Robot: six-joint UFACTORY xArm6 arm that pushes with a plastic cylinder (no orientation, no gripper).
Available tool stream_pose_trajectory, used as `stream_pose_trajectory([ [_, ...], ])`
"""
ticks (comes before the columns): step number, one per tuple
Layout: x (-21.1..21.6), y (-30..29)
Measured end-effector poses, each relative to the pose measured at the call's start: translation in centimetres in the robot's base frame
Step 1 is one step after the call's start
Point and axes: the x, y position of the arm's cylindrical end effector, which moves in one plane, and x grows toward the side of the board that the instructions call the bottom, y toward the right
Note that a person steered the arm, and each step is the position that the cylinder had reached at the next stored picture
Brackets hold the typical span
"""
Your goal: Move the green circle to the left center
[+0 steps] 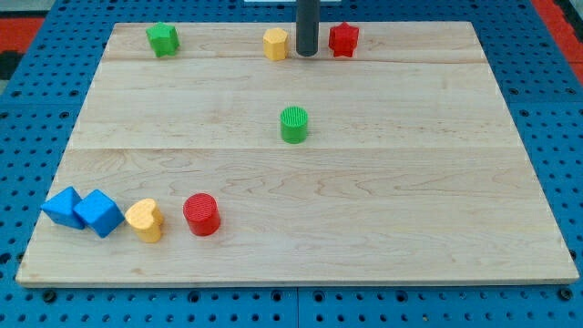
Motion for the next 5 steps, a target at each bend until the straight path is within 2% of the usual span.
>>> stream_pose_trajectory([
  [1, -2.1, 0.1],
  [2, -2.0, 5.8],
  [3, -1.9, 6.7],
  [5, -1.7, 3.7],
])
